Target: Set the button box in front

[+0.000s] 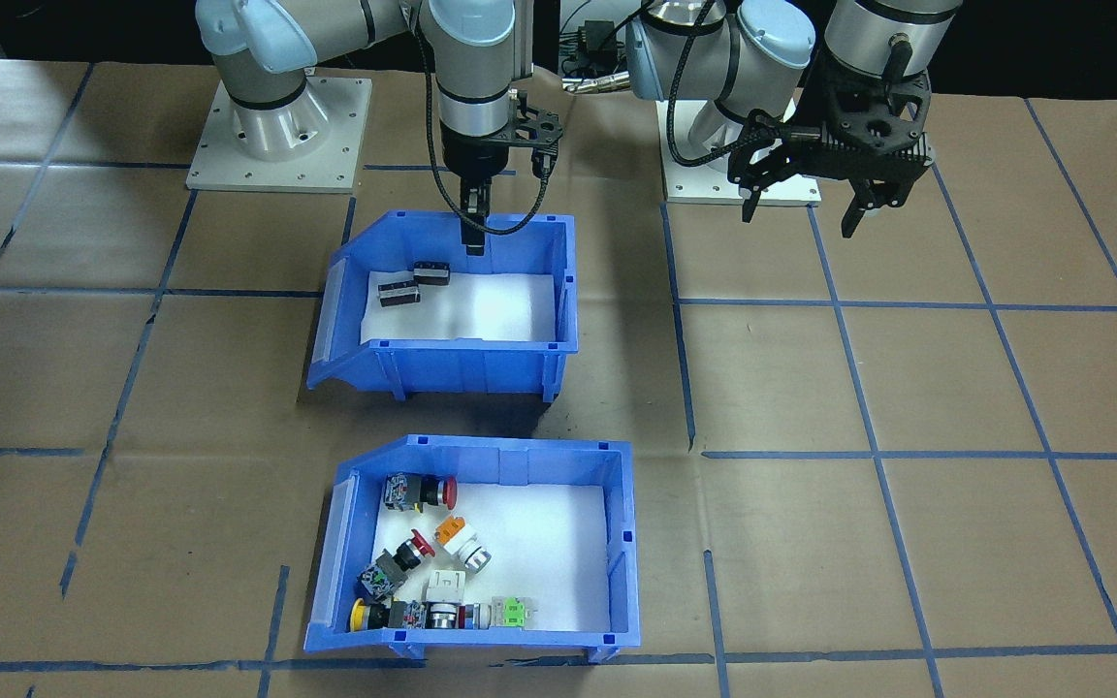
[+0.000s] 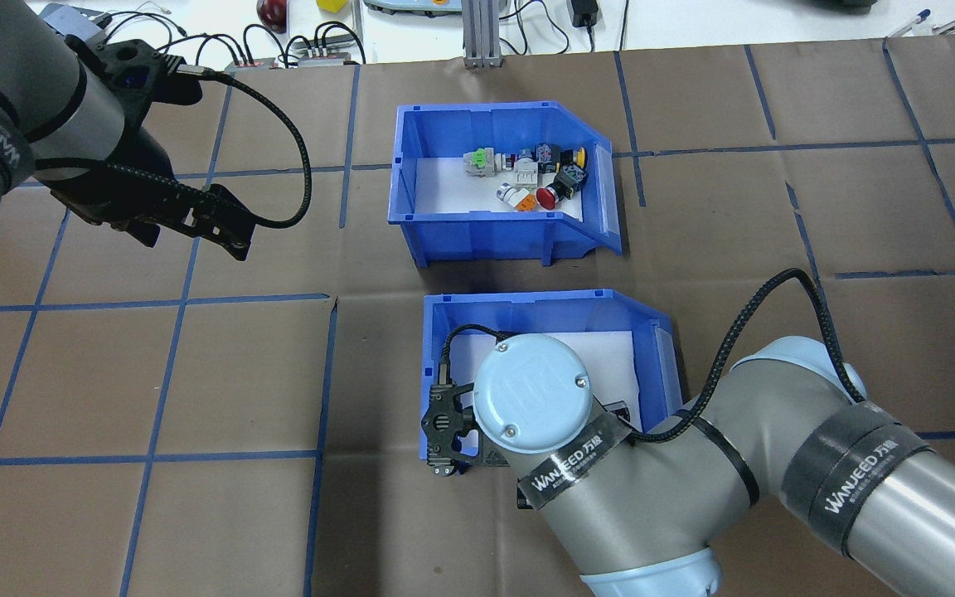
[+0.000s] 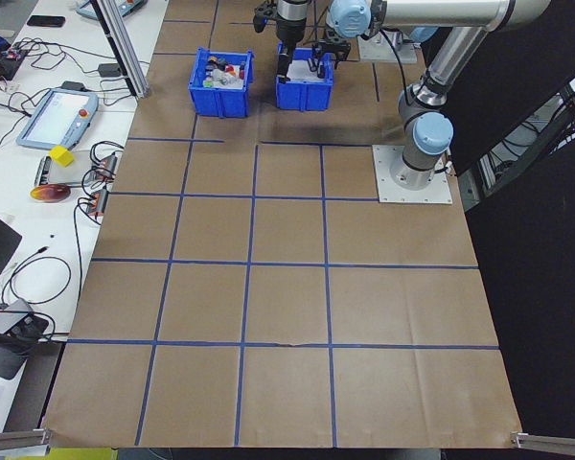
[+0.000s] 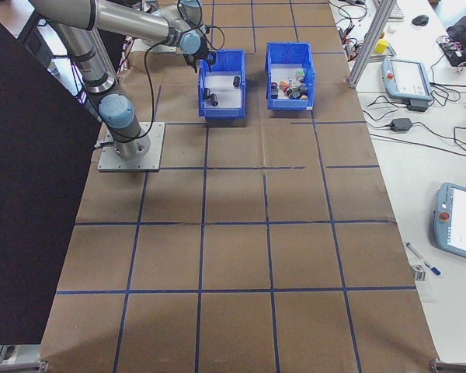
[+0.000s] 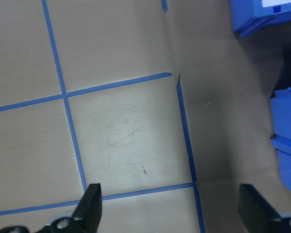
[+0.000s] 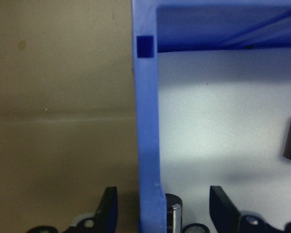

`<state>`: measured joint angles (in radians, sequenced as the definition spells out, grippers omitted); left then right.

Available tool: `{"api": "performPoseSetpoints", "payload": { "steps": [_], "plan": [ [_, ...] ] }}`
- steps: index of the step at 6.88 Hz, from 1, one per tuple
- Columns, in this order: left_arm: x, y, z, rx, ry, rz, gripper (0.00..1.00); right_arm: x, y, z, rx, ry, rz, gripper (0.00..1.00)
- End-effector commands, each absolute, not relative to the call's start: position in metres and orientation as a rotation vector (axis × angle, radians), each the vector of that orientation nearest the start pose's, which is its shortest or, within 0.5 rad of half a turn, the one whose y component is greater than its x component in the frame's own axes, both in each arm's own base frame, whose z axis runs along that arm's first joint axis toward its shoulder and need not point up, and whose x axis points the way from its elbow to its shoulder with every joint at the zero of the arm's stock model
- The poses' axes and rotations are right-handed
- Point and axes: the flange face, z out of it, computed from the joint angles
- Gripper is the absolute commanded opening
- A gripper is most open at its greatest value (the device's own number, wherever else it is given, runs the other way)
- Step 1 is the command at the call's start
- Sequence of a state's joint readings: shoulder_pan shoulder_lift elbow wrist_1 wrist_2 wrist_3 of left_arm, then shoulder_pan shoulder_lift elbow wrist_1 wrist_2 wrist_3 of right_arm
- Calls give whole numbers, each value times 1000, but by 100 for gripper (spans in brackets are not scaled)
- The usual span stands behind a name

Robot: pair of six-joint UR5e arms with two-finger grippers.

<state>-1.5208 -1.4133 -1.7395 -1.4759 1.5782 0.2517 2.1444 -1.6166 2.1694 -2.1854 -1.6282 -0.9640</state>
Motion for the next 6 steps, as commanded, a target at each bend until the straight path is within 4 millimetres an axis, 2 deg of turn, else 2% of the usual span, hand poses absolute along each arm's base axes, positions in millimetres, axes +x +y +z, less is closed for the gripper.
{"api": "performPoseSetpoints", "payload": {
  "steps": [1, 2, 3, 4, 6],
  "plan": [
    [-114, -438, 486, 324, 3100, -123, 99, 326, -291, 330, -2200, 2345, -125, 100],
    [-114, -437, 487, 321, 3100, -125, 99, 308, -307, 360, -2136, 2409, -97, 100],
    [-115, -436, 487, 326, 3098, -123, 99, 271, -342, 384, -1991, 2531, -93, 100],
    [-115, -436, 487, 328, 3096, -122, 99, 237, -372, 398, -1823, 2661, -127, 100],
    [-114, -433, 488, 332, 3092, -128, 99, 177, -417, 429, -1417, 2913, -224, 100]
  ]
}}
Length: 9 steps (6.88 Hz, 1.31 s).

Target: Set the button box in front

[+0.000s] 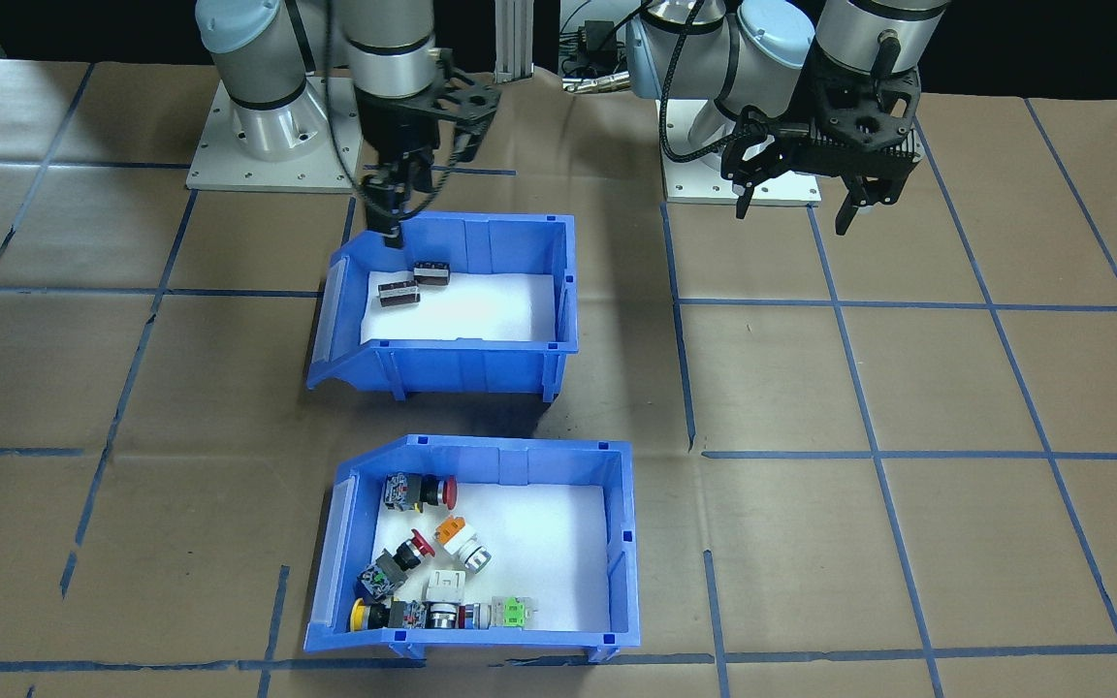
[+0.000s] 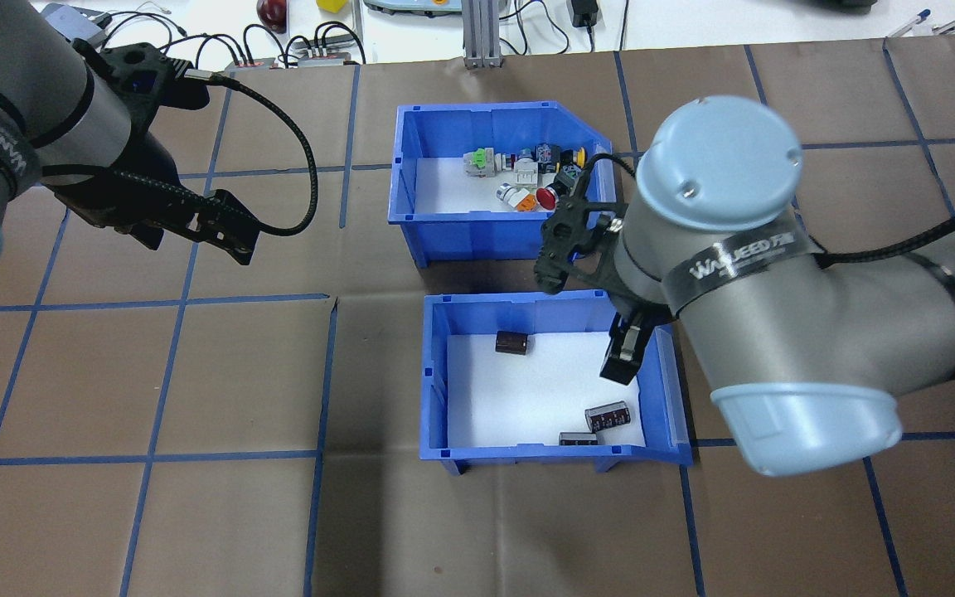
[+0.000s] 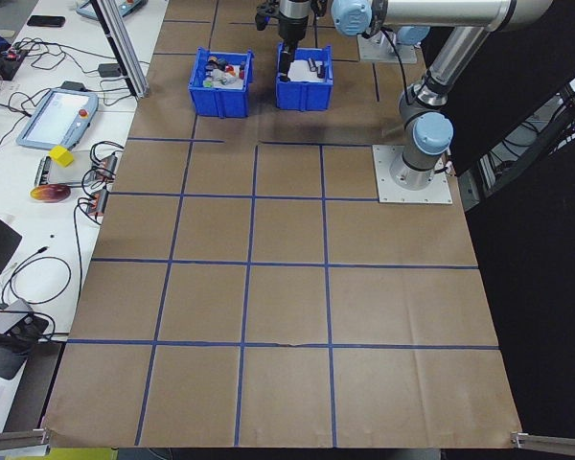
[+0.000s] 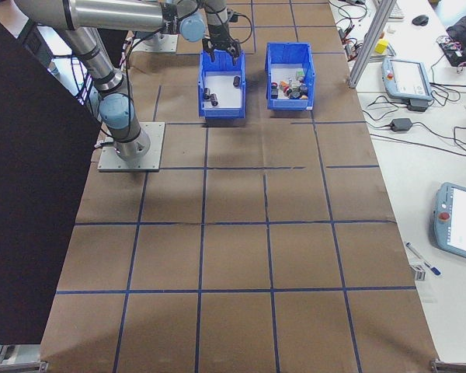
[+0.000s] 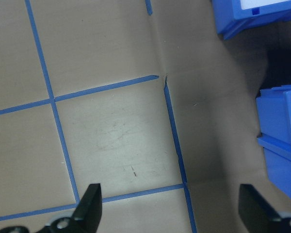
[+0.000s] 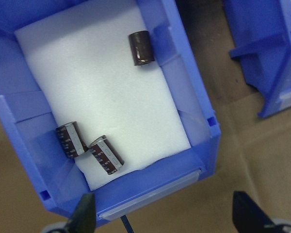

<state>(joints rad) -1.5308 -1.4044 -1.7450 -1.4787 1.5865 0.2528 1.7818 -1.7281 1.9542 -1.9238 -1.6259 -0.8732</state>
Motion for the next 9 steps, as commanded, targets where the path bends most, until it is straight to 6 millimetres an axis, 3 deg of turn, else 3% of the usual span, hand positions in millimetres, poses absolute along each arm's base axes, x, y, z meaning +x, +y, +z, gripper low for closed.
{"api": "performPoseSetpoints", "payload": {
  "steps": [1, 2, 3, 4, 5, 6, 7, 9],
  "plan": [
    [-114, -433, 488, 332, 3090, -128, 99, 162, -431, 442, -1190, 2990, -262, 100],
    [-114, -433, 488, 332, 3090, -128, 99, 149, -442, 442, -926, 3062, -178, 100],
    [-114, -433, 488, 332, 3091, -126, 99, 141, -447, 459, -508, 3138, -86, 100],
    [-114, -432, 489, 337, 3089, -130, 99, 140, -463, 473, -286, 3162, -26, 100],
    [-114, -432, 489, 339, 3089, -130, 99, 139, -487, 465, -199, 3163, 96, 100],
    [-114, -432, 488, 339, 3089, -128, 99, 140, -500, 478, 13, 3162, 152, 100],
    [-114, -432, 488, 341, 3089, -125, 99, 140, -513, 479, 46, 3130, 187, 100],
    [-114, -432, 488, 339, 3090, -125, 99, 135, -513, 479, 80, 3132, 186, 100]
  ]
}}
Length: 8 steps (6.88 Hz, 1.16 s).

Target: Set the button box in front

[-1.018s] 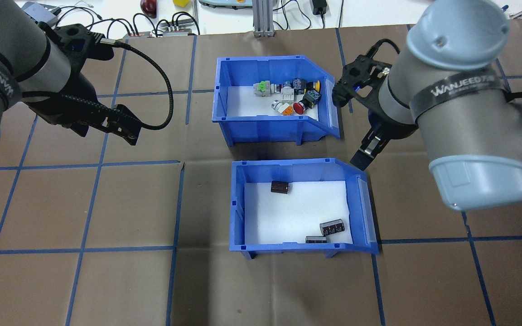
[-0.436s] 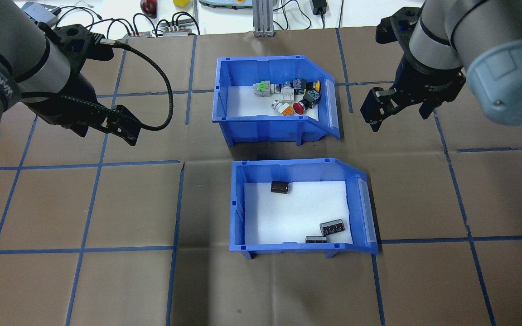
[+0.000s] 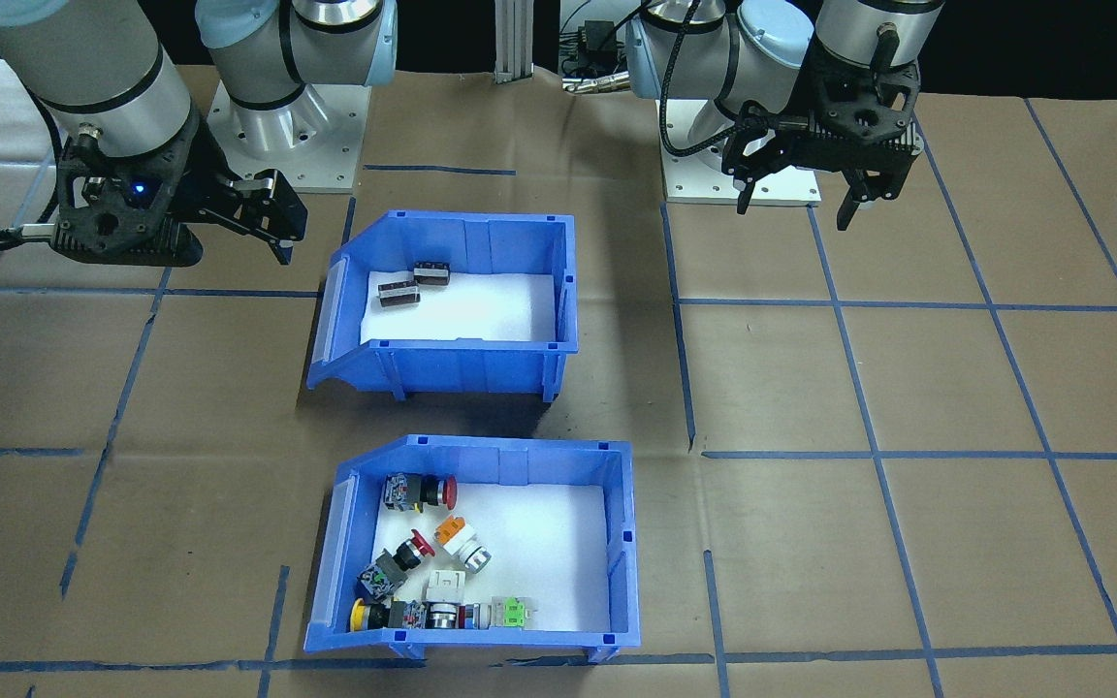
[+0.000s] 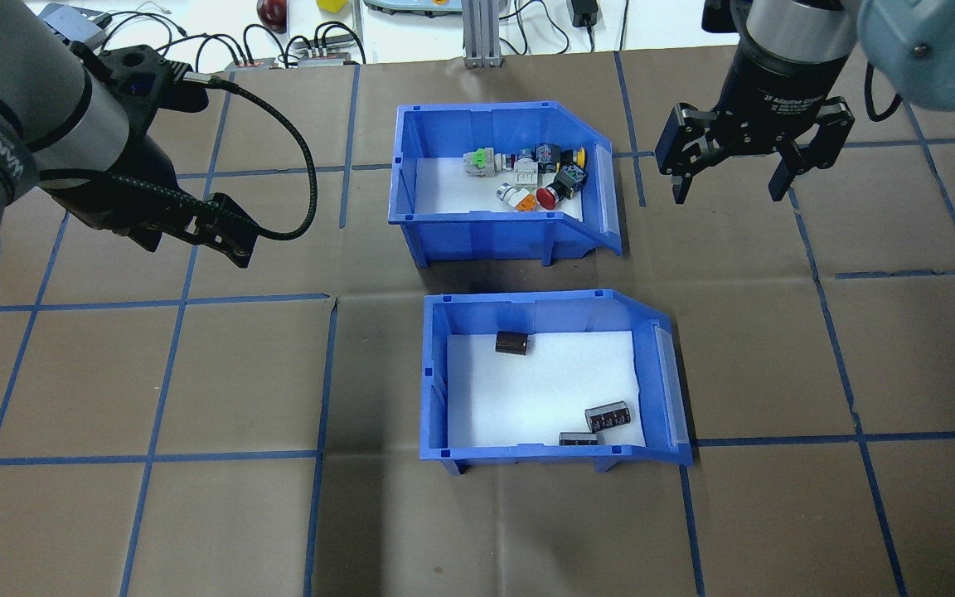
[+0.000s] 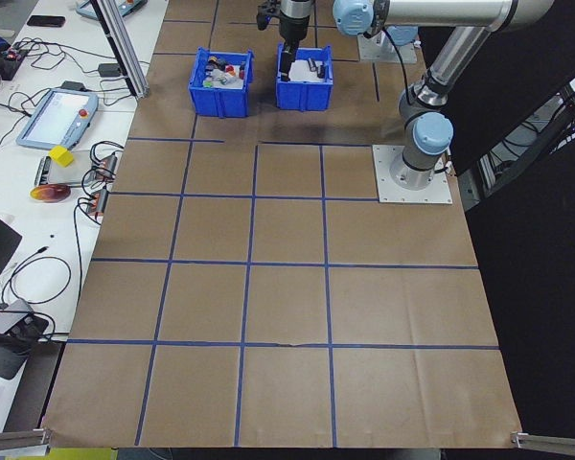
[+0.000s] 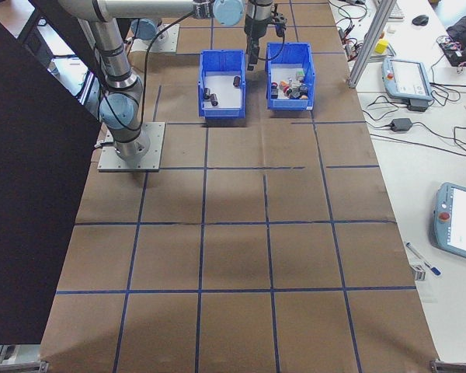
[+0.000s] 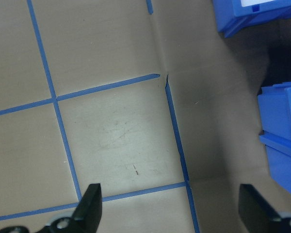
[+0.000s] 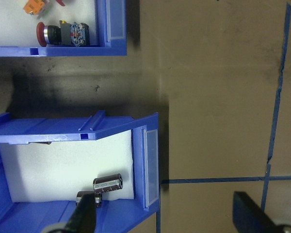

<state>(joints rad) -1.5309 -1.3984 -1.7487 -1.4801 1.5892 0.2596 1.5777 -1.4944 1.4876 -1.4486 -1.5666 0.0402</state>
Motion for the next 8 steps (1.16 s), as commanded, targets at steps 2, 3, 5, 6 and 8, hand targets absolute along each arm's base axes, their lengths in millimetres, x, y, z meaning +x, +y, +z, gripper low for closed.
{"api": "performPoseSetpoints", "payload": {
  "steps": [2, 3, 5, 6, 8],
  "plan": [
    [-114, -431, 490, 341, 3089, -130, 99, 132, -502, 475, 89, 3138, 190, 100],
    [-114, -431, 490, 341, 3089, -130, 99, 130, -499, 473, 89, 3139, 188, 100],
    [-114, -431, 490, 341, 3089, -130, 99, 128, -498, 474, 96, 3141, 188, 100],
    [-114, -431, 490, 341, 3089, -130, 99, 127, -498, 474, 96, 3142, 186, 100],
    [-114, -432, 488, 337, 3090, -123, 99, 127, -501, 476, 86, 3145, 147, 100]
  ]
}}
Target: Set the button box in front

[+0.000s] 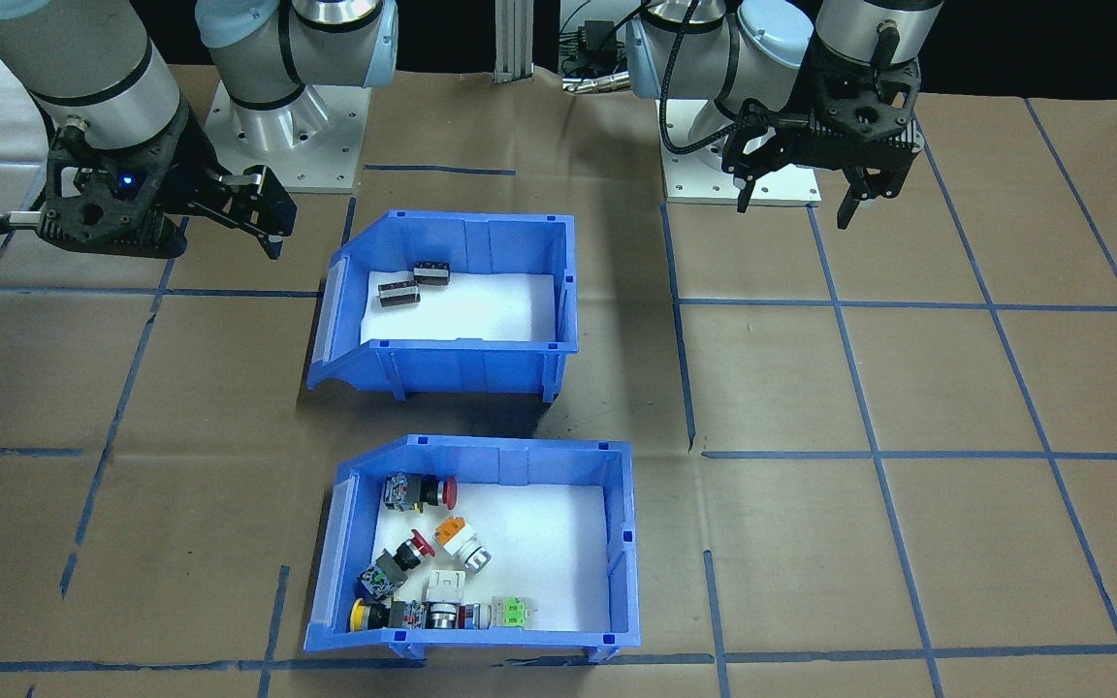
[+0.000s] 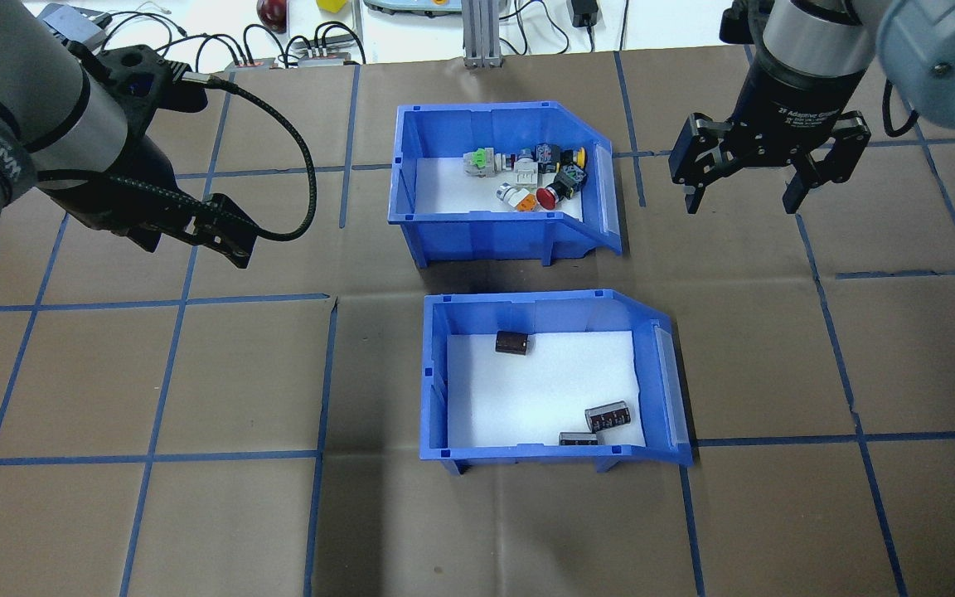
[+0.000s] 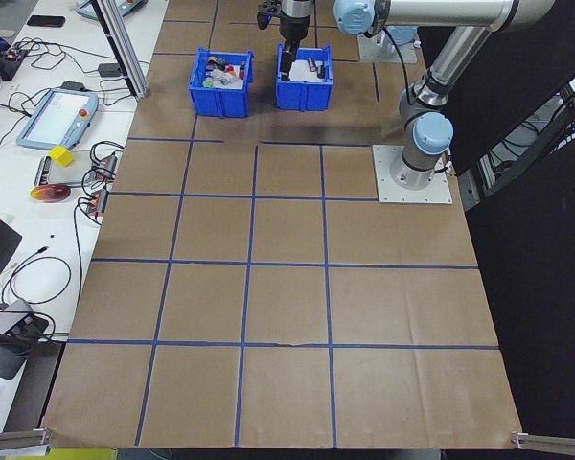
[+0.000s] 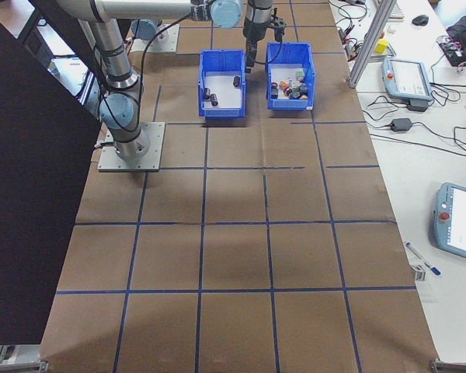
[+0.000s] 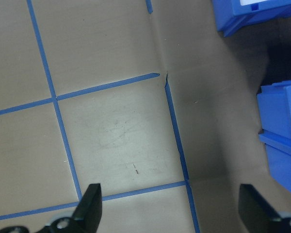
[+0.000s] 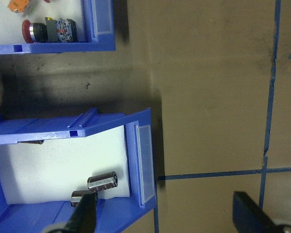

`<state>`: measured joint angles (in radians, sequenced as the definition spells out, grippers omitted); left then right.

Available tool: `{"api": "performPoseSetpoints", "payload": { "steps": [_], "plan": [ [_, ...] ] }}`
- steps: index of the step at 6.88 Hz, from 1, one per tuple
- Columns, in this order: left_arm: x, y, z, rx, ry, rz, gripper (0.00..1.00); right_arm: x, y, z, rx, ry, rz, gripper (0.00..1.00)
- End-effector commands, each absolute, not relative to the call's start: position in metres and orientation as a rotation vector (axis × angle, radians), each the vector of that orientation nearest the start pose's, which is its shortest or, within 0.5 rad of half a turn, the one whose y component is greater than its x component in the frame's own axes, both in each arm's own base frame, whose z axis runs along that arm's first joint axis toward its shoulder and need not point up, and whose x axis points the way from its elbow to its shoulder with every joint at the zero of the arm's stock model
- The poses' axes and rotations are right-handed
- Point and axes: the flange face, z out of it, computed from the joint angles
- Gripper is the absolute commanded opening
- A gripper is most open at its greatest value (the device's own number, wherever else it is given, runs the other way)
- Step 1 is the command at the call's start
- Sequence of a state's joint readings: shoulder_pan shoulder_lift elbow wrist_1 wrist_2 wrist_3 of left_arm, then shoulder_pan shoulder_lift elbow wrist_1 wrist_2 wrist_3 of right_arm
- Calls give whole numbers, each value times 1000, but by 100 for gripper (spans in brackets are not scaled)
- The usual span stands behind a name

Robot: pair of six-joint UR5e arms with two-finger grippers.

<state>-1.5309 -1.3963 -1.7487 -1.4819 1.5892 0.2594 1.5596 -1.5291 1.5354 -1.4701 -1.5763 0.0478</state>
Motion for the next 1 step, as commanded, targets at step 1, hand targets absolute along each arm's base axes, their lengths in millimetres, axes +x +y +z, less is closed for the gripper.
{"api": "performPoseSetpoints", "payload": {
  "steps": [1],
  "plan": [
    [-114, -432, 488, 334, 3089, -125, 99, 127, -501, 476, 86, 3145, 147, 100]
  ]
}}
